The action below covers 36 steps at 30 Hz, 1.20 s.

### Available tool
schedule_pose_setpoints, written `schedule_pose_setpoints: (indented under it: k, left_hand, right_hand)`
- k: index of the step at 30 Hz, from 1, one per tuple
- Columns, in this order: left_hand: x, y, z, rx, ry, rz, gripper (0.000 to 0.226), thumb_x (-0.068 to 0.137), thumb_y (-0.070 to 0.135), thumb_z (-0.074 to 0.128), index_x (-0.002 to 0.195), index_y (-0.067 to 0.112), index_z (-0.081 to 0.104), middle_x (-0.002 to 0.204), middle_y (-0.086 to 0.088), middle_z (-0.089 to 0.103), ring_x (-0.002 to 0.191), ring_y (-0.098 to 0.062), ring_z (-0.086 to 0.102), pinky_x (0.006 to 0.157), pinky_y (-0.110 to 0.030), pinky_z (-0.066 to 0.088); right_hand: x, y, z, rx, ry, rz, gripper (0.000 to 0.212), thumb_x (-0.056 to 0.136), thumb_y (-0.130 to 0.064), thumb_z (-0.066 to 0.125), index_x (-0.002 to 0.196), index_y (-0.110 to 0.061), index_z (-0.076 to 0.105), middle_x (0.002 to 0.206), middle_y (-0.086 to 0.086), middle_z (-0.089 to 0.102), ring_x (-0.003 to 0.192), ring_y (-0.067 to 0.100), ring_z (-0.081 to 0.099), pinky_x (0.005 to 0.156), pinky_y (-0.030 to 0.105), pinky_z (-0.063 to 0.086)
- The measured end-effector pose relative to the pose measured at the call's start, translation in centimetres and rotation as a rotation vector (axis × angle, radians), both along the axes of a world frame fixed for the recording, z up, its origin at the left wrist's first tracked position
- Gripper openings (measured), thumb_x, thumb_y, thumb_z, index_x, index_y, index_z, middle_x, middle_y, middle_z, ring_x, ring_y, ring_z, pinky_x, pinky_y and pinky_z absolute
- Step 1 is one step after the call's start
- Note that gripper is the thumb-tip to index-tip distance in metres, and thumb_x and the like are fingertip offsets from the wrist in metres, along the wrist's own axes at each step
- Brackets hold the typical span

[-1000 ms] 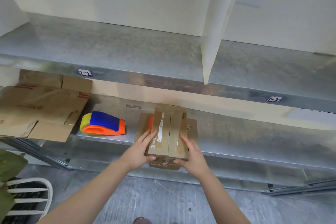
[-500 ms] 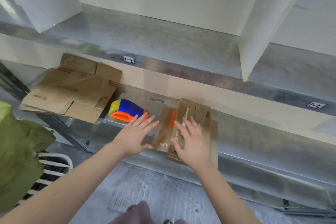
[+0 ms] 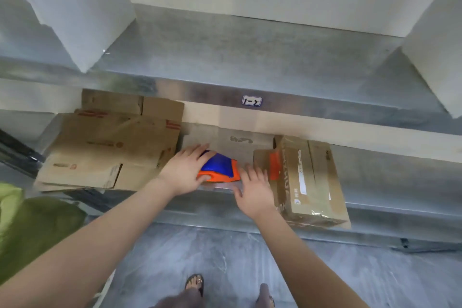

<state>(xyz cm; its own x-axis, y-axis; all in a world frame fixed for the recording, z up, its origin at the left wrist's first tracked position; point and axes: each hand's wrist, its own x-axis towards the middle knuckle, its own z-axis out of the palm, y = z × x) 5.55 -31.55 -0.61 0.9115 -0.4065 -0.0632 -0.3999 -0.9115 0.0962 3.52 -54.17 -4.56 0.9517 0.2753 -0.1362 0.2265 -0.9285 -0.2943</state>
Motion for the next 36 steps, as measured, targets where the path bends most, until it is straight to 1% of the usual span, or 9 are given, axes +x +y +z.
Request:
schedule_pose_setpoints:
  k: [4,7,11,19,22,26,31,34,36]
  left_hand:
    - [1.1,-1.1,-0.3,-0.045,0.095,0.018,0.075,0.086,0.050,0.060,0.148,0.020,0.029,0.144,-0.010,0.036,0.125,-0.033,0.044,0.100,-0.043,0.041]
    - [2.1,-1.2,-0.5,-0.053,0.183,0.024,0.079,0.085,0.047,0.063,0.150,0.022,0.026,0.140,-0.011,0.038,0.119,-0.033,0.047,0.093,-0.044,0.047]
    - [3.0,-0.8,-0.2,-0.109,0.273,0.044,0.075,0.083,0.042,0.068,0.146,0.024,0.032,0.129,-0.012,0.045,0.111,-0.034,0.052,0.090,-0.043,0.048]
    - [0.2,-1.4,0.3,-0.158,0.114,-0.081,0.069,0.078,0.025,0.073,0.139,0.017,0.041,0.121,-0.012,0.049,0.109,-0.032,0.050,0.091,-0.042,0.046]
    - [-0.8,-1.8,1.3,-0.177,0.075,-0.093,0.073,0.074,0.025,0.077,0.138,0.016,0.043,0.120,-0.012,0.051,0.108,-0.031,0.051,0.092,-0.041,0.045]
    - [-2.1,-1.6,3.4,-0.275,-0.020,-0.098,0.068,0.074,0.014,0.077,0.135,0.015,0.046,0.118,-0.010,0.052,0.107,-0.029,0.051,0.092,-0.034,0.041]
    - [-4.2,-3.6,6.2,-0.311,-0.102,-0.167,0.072,0.075,0.006,0.072,0.137,0.021,0.039,0.124,-0.002,0.047,0.111,-0.020,0.045,0.097,-0.024,0.035]
    - [-6.1,-6.5,7.9,-0.364,-0.130,-0.145,0.071,0.076,0.005,0.072,0.138,0.018,0.040,0.127,-0.002,0.045,0.115,-0.019,0.043,0.100,-0.022,0.032]
    - [-7.3,-8.6,8.8,-0.385,-0.161,-0.130,0.071,0.077,0.007,0.075,0.137,0.018,0.039,0.128,0.000,0.044,0.115,-0.018,0.043,0.101,-0.021,0.031]
  right_hand:
    - [-0.2,0.2,-0.5,-0.039,0.126,-0.115,0.065,0.093,-0.046,0.028,0.152,-0.018,0.026,0.156,0.012,0.029,0.145,0.034,0.021,0.120,0.045,0.005]
    - [-0.4,0.1,-0.6,-0.008,0.126,-0.179,0.058,0.100,-0.040,0.040,0.152,-0.019,0.025,0.158,0.010,0.026,0.146,0.033,0.017,0.121,0.044,0.010]
    - [-0.6,0.0,-0.6,0.056,0.084,-0.234,0.055,0.100,-0.041,0.035,0.149,-0.016,0.032,0.155,0.012,0.031,0.147,0.030,0.017,0.120,0.041,0.016]
    - [-2.6,-1.5,0.2,0.194,0.047,-0.269,0.048,0.104,-0.030,0.037,0.151,-0.020,0.032,0.157,0.005,0.030,0.149,0.023,0.014,0.118,0.033,0.017]
    - [-3.5,-2.5,0.8,0.258,0.059,-0.282,0.046,0.104,-0.030,0.036,0.149,-0.018,0.035,0.155,0.004,0.035,0.147,0.023,0.019,0.118,0.032,0.018]
    - [-4.0,-3.5,2.3,0.390,0.126,-0.306,0.044,0.105,-0.030,0.035,0.145,-0.013,0.041,0.148,0.008,0.044,0.139,0.023,0.036,0.113,0.029,0.026]
    - [-3.5,-5.8,5.0,0.639,0.247,-0.401,0.046,0.106,-0.032,0.033,0.146,-0.012,0.039,0.149,0.003,0.044,0.137,0.022,0.041,0.110,0.030,0.031]
    - [-4.2,-8.5,5.6,0.829,0.336,-0.454,0.044,0.102,-0.042,0.036,0.141,-0.026,0.045,0.135,-0.002,0.056,0.124,0.023,0.055,0.103,0.039,0.046]
    - [-4.8,-10.7,5.4,0.855,0.341,-0.416,0.041,0.097,-0.047,0.039,0.134,-0.034,0.051,0.112,-0.007,0.067,0.108,0.019,0.064,0.097,0.045,0.051]
